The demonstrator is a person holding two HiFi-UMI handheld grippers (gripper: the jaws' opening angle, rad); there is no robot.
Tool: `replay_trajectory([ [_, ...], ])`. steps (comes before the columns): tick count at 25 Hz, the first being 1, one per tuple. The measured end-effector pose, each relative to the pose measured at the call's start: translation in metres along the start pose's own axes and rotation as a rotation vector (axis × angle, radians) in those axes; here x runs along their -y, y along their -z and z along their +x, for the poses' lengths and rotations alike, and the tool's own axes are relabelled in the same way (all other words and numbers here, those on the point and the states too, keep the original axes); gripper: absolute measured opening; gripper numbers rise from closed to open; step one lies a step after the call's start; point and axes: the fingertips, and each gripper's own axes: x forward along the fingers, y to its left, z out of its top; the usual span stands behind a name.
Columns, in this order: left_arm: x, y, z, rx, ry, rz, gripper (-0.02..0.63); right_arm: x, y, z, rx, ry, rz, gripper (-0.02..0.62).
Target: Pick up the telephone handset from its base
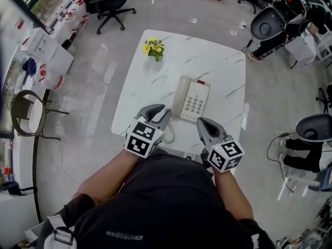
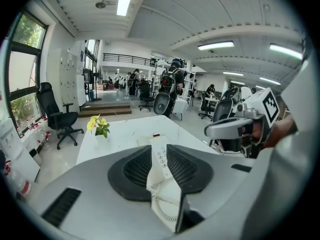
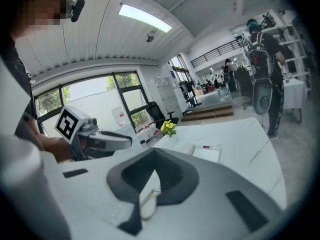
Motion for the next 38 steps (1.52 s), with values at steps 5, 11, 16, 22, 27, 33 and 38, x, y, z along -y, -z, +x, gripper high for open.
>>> replay_trajectory([
  [5, -0.001, -0.003, 0.0, 0.002, -0.009, 0.001, 0.129, -0.001, -0.002, -0.006, 0.003, 0.005, -0.005, 0.002],
  [11, 0.003, -0.006, 0.005, 0.004, -0.01, -0.027, 0.161, 0.004, 0.0, -0.018, -0.001, 0.015, -0.01, 0.002],
  [16, 0.007, -0.006, 0.012, 0.01, -0.034, -0.038, 0.17, 0.01, 0.003, -0.027, -0.003, 0.016, -0.009, 0.002],
  [22, 0.007, 0.0, 0.024, -0.002, -0.063, -0.064, 0.166, 0.019, 0.01, -0.037, -0.017, 0.004, -0.013, 0.002],
  [27, 0.005, 0.0, 0.041, -0.007, -0.094, -0.085, 0.164, 0.028, 0.01, -0.043, -0.019, -0.007, -0.013, 0.002],
  [33, -0.003, 0.006, 0.082, -0.069, -0.133, -0.081, 0.167, 0.04, 0.011, -0.049, -0.033, -0.017, -0.015, 0.002],
  [38, -0.022, 0.024, 0.128, -0.142, -0.18, -0.102, 0.184, 0.055, 0.015, -0.054, -0.053, -0.006, -0.015, 0.002],
])
